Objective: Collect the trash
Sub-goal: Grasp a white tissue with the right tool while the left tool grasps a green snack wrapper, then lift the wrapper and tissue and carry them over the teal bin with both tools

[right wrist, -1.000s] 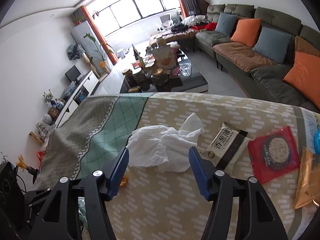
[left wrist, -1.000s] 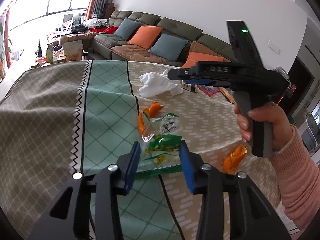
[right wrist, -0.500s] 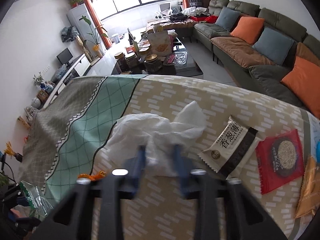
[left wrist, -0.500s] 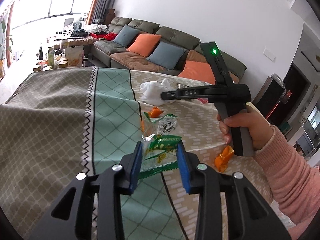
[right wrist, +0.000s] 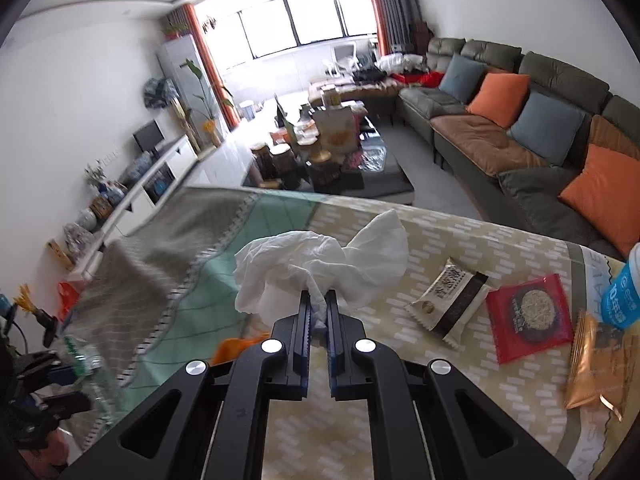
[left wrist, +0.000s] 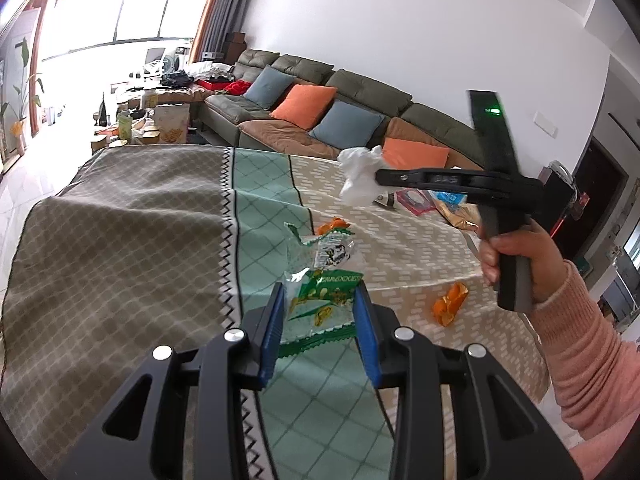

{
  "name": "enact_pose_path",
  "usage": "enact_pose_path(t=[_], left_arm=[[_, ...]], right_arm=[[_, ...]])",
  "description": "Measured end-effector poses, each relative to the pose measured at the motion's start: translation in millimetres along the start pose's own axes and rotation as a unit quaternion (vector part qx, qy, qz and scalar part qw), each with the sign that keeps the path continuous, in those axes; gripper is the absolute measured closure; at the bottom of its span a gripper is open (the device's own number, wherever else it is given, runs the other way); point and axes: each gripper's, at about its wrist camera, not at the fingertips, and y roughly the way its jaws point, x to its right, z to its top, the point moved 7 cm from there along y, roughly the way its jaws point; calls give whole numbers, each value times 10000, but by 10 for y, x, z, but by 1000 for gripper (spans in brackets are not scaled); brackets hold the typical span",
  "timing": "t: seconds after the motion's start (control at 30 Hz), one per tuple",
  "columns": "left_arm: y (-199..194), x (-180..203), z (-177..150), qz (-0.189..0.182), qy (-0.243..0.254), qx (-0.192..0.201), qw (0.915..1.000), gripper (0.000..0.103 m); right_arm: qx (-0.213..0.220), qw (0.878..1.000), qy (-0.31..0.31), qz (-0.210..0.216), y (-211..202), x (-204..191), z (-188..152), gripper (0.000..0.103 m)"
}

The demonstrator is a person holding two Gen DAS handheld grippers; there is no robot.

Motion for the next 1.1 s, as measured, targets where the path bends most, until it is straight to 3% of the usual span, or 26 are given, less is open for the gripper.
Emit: enact_pose_path(t=[0.47, 1.1], left_arm=[[-454, -285, -189, 251, -213, 178, 9993, 69], [-916, -722, -496, 701, -662, 357, 9947, 69]], right_arm=[[198, 9962, -99, 848, -300, -788, -405, 96], [43, 9879, -352, 1511, -148, -1575, -716, 96]])
